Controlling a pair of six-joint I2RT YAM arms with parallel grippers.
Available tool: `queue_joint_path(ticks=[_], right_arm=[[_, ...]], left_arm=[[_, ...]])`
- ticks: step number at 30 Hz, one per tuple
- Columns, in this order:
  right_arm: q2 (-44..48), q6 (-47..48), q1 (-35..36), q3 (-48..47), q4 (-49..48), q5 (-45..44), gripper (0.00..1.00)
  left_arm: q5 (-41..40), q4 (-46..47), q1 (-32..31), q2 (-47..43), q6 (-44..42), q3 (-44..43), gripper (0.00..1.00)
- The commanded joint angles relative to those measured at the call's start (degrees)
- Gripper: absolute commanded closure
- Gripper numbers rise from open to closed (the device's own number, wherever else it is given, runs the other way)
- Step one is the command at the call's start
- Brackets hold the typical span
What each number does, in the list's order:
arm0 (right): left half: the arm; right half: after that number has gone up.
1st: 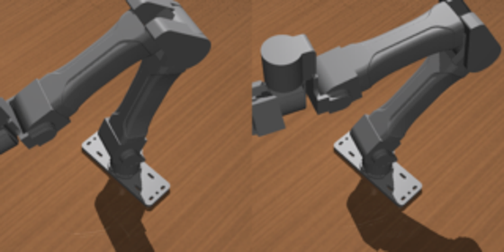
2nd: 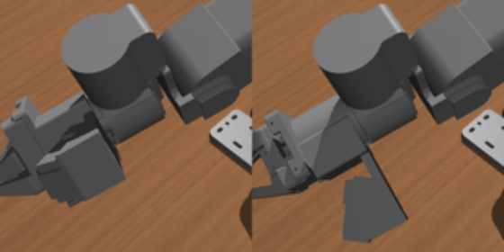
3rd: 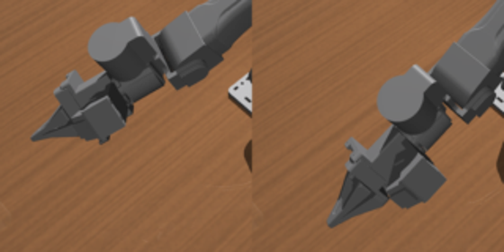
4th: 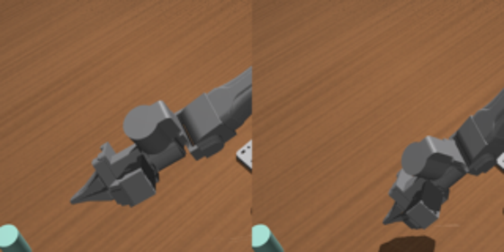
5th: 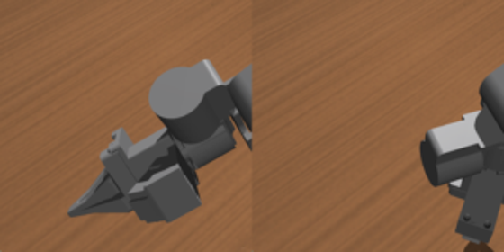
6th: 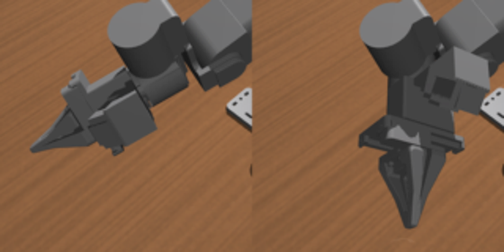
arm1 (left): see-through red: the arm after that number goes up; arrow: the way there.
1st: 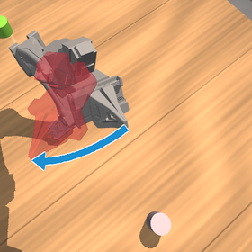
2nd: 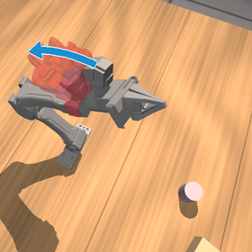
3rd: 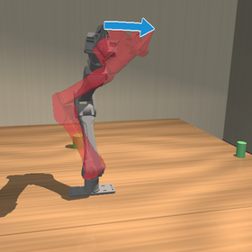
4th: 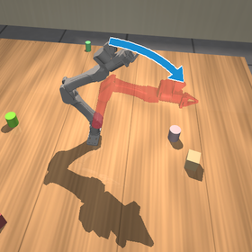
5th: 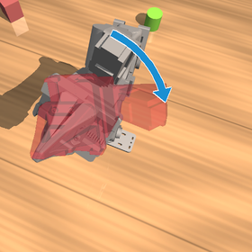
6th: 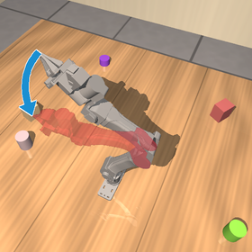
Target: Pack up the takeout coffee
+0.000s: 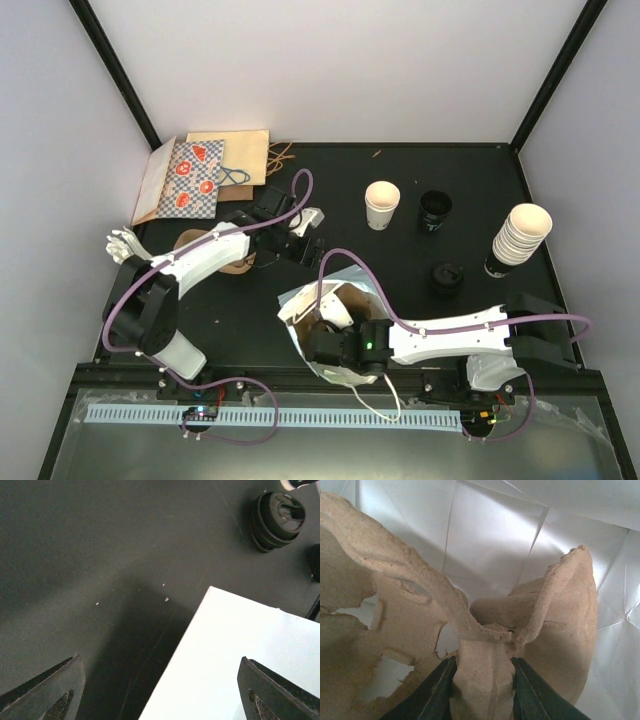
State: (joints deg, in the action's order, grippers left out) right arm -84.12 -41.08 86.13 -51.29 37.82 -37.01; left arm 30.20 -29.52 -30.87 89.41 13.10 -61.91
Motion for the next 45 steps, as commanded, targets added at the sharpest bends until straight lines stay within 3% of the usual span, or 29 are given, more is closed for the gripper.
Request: queue_joint_path(ticks=[1, 13, 45], right_arm=[[0.7, 0.6, 0.2, 0.2, -1.1, -1.0, 0.69], [9.0, 6.6, -6.5, 4.5, -9.6, 4.7, 0.67], [-4.6, 9.8, -15.3, 3.1, -14.5, 15.8, 0.68]], left_arm=[[0.2, -1.1, -0.1, 3.0, -2.2, -2.1, 0.14], [9.1, 0.4, -0.1, 6.5, 0.3, -2.2, 0.19], [14.3, 1.8, -1.8, 8.5, 1.9, -1.1, 0.24]])
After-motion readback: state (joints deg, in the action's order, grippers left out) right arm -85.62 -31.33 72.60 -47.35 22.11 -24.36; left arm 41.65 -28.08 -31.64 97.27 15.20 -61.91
